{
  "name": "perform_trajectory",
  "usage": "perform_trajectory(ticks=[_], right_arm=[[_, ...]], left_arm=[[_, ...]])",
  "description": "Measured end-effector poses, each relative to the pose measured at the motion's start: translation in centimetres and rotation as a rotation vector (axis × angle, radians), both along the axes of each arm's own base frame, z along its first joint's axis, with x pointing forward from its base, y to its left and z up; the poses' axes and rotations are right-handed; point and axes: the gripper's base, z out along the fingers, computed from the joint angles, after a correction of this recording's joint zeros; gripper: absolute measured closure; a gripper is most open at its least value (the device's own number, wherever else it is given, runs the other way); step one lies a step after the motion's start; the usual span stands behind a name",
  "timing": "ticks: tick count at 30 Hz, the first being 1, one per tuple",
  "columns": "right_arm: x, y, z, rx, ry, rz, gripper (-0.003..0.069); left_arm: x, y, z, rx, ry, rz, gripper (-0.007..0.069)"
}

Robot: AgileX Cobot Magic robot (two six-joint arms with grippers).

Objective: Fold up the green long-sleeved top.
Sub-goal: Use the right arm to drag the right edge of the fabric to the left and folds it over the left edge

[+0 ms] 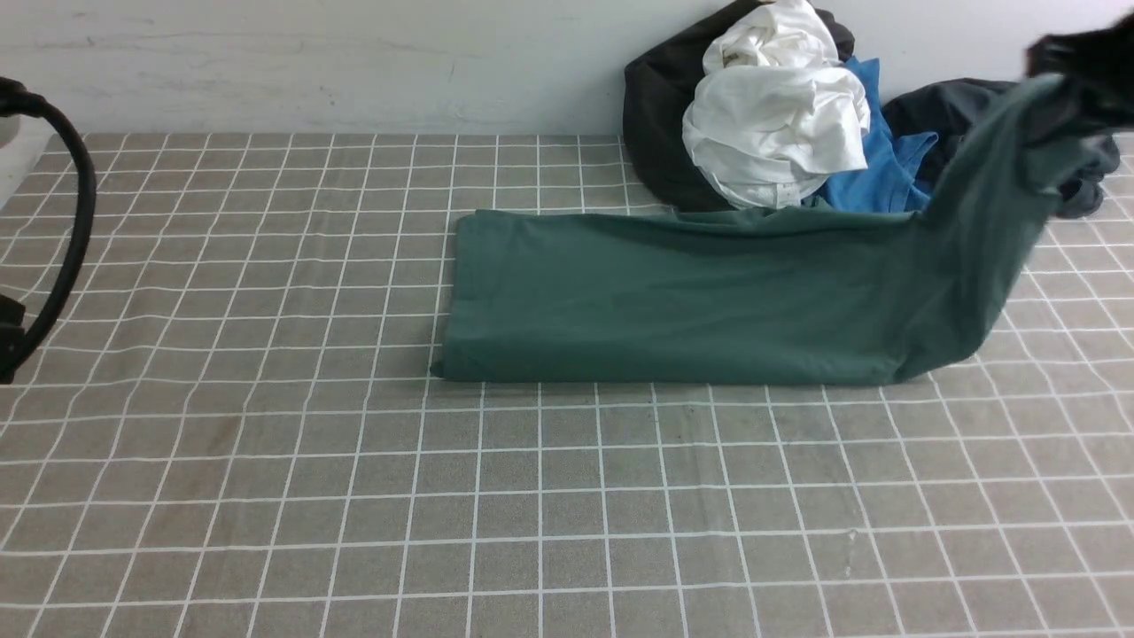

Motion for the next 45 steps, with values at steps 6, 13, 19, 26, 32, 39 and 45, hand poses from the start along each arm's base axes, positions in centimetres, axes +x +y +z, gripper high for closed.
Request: perform_trajectory(ticks=[6, 13, 19, 26, 32, 39, 45], right_arm=[[0.8, 14.2, -2.1, 0.126, -0.091, 0.222, 0.0635], [0.6, 24.7, -8.9, 0.19, -0.071, 0.33, 0.0634], [0.9, 28.3, -11.2, 0.228, -0.07, 0.37, 0.0624], [0.9, 30.3, -10.3, 0.288, -0.117, 0.417, 0.0476], [1.0, 29.7, -8.3, 0.242, -0.142, 0.487, 0.0319], [1.3, 29.0, -9.3, 0.148, -0.105, 0.498, 0.0405], [-0.6, 33.0, -14.9, 0.111, 0.015, 0.571, 0.0642]], left_arm=[[0.3, 0.0, -0.5, -0.005, 0.01, 0.003, 0.0631], [0.3, -0.1, -1.8, -0.025, 0.046, 0.004, 0.0631], [0.6, -0.2, -2.4, -0.056, 0.028, 0.015, 0.0631], [0.9, -0.1, -3.6, -0.062, 0.041, 0.028, 0.0631], [1.1, 0.0, -3.6, -0.06, 0.03, 0.032, 0.0631], [1.4, 0.0, -3.2, -0.076, -0.024, 0.045, 0.0631], [-0.1, -1.6, -1.7, -0.068, -0.169, -0.084, 0.0631]])
